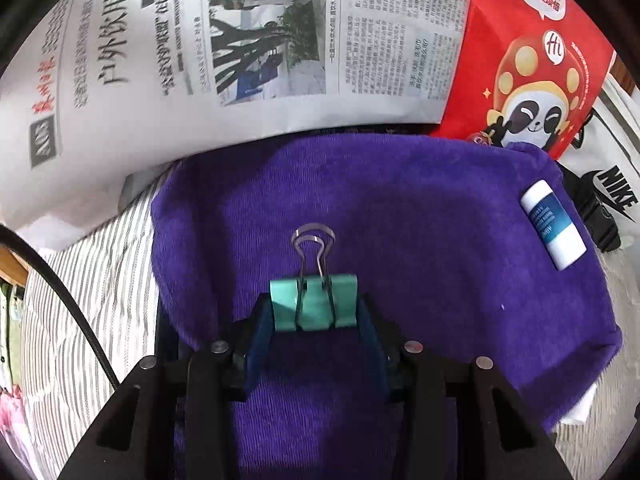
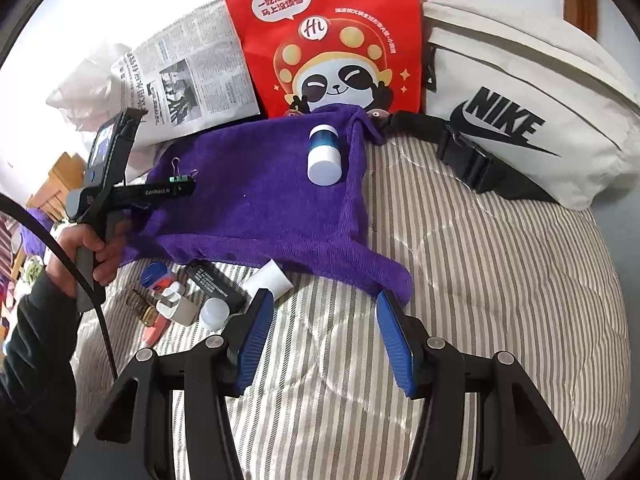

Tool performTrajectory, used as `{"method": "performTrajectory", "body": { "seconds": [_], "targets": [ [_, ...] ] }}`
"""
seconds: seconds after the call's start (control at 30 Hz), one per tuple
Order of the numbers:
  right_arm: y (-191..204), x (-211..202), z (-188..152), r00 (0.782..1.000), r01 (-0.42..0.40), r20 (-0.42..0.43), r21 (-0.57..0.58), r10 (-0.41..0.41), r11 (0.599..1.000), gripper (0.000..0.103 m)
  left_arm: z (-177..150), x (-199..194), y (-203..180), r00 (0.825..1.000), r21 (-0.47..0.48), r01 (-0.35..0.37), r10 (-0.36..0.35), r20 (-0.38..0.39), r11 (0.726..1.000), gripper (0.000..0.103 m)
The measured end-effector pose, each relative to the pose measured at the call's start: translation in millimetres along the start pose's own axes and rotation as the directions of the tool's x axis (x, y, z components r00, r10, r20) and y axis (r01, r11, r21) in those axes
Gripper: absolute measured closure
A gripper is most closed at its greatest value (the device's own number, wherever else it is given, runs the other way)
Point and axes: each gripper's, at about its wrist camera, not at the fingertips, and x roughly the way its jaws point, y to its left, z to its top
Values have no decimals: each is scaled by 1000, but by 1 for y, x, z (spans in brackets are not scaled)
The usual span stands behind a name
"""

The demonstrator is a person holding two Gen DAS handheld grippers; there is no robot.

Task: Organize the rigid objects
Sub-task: 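Lower the green clip onto the purple towel and open the left gripper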

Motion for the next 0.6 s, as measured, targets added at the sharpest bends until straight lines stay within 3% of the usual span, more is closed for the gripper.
{"method": "performTrajectory", "body": {
  "seconds": [0.2,0.4,0.6],
  "targets": [
    [1,-18,-8,1000,0,29,13,-1,1000,49,-25,-29,8,999,-26,46,-46,10,999,62],
    [3,-29,-18,999,-18,32,38,17,999,49,-60,-80,0,995,25,73,-75,59,997,60],
    [10,-45,-27,998,-25,54,23,24,999,49,-101,-103,6,993,75,89,-94,67,993,59]
  ]
}}
